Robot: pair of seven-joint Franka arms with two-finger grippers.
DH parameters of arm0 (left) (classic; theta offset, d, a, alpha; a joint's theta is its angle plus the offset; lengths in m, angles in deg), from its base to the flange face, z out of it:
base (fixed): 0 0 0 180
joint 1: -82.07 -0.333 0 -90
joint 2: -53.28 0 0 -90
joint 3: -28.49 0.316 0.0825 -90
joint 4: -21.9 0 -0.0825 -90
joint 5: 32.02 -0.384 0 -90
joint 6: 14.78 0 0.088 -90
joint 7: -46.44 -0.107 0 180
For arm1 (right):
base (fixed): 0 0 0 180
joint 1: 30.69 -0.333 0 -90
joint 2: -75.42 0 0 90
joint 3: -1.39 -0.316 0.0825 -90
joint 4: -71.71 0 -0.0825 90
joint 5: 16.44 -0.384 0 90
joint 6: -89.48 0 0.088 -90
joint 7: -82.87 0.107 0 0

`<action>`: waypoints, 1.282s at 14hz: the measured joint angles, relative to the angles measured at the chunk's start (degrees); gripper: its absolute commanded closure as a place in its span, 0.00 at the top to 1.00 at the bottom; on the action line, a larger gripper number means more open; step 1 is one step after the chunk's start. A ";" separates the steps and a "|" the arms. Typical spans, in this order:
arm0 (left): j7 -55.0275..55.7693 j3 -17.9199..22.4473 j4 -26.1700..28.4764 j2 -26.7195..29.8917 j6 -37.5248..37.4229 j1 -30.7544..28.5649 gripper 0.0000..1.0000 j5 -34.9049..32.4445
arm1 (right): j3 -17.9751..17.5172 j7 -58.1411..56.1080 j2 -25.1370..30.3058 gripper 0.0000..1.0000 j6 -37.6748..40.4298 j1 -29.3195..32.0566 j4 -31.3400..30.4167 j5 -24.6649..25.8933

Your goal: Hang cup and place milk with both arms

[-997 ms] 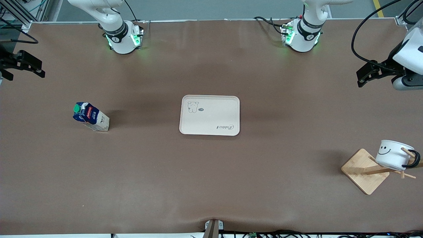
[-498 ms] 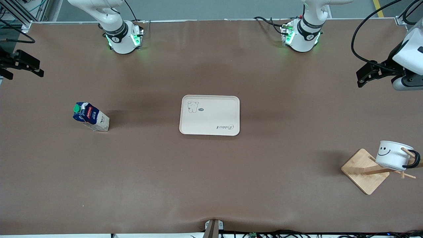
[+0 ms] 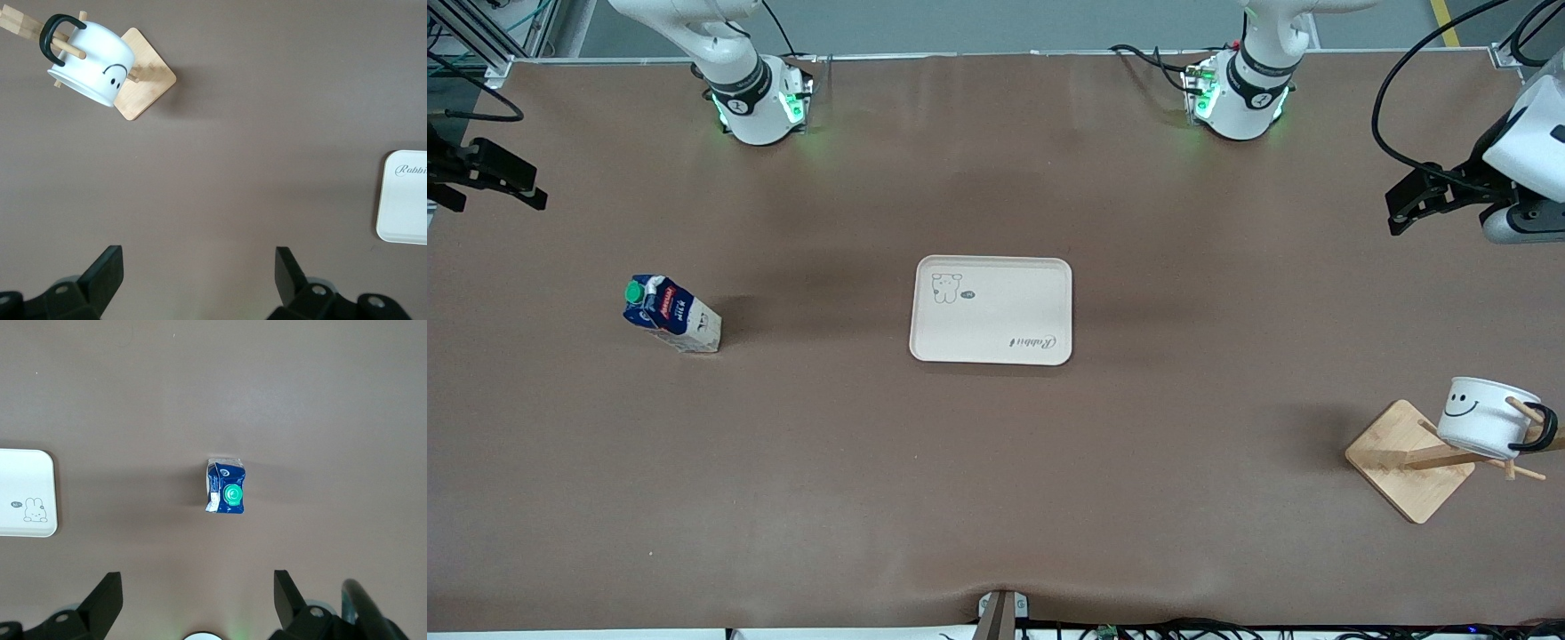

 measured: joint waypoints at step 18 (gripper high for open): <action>0.00 0.00 0.00 -0.14 0.00 0.01 1.00 0.00 | 0.96 0.60 0.00 1.00 0.08 -0.11 -0.02 0.00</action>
